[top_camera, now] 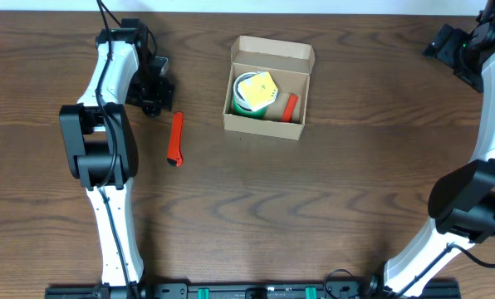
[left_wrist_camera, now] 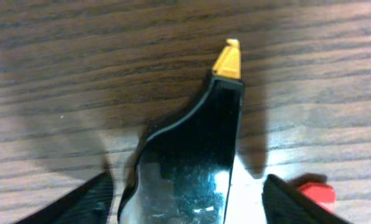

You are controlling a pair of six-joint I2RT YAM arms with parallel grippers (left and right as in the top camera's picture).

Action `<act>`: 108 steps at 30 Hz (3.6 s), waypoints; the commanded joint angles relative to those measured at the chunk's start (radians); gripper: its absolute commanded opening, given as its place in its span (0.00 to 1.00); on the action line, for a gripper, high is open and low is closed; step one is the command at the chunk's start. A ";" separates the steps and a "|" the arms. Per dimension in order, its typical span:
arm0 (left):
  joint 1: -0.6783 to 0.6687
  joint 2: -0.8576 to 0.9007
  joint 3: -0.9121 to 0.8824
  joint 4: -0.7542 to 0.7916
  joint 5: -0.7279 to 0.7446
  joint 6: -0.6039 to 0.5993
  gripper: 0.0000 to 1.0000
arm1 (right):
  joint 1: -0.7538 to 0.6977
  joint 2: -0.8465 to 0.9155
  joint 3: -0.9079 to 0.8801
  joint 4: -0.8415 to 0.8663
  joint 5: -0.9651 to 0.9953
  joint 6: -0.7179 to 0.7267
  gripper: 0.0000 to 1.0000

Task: Pack container
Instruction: 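Close the left gripper on the black tape dispenser and lift, then carry the black tape dispenser over the box and lower it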

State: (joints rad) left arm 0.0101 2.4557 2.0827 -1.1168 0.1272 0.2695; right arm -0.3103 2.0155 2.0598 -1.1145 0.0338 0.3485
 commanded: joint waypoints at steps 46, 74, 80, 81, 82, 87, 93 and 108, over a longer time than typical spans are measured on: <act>-0.005 0.035 0.238 -0.180 -0.006 -0.164 0.06 | 0.003 -0.029 0.007 -0.002 0.003 0.010 0.99; -0.429 0.009 0.800 -0.562 -0.082 -0.475 0.06 | 0.003 -0.029 0.007 -0.002 0.003 0.010 0.99; -0.565 0.009 0.800 -0.536 -0.110 -0.560 0.05 | 0.003 -0.029 0.007 -0.002 0.003 0.010 0.99; -0.583 0.009 0.800 -0.530 -0.110 -0.567 0.06 | 0.003 -0.029 0.007 -0.002 0.003 0.010 0.99; -0.598 0.009 0.800 -0.523 -0.112 -0.573 0.06 | 0.003 -0.029 0.007 -0.002 0.003 0.010 0.99; -0.660 0.010 0.791 -0.473 -0.112 -0.592 0.06 | 0.003 -0.029 0.007 -0.002 0.003 0.010 0.99; -0.700 0.010 0.743 -0.362 -0.101 -0.602 0.06 | 0.003 -0.029 0.007 -0.002 0.003 0.010 0.99; -0.704 0.010 0.441 -0.187 -0.108 -0.636 0.06 | 0.003 -0.029 0.007 -0.002 0.003 0.010 0.99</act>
State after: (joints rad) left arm -0.6975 2.4870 2.5576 -1.3190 0.0376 -0.3576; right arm -0.3103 2.0148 2.0598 -1.1145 0.0338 0.3485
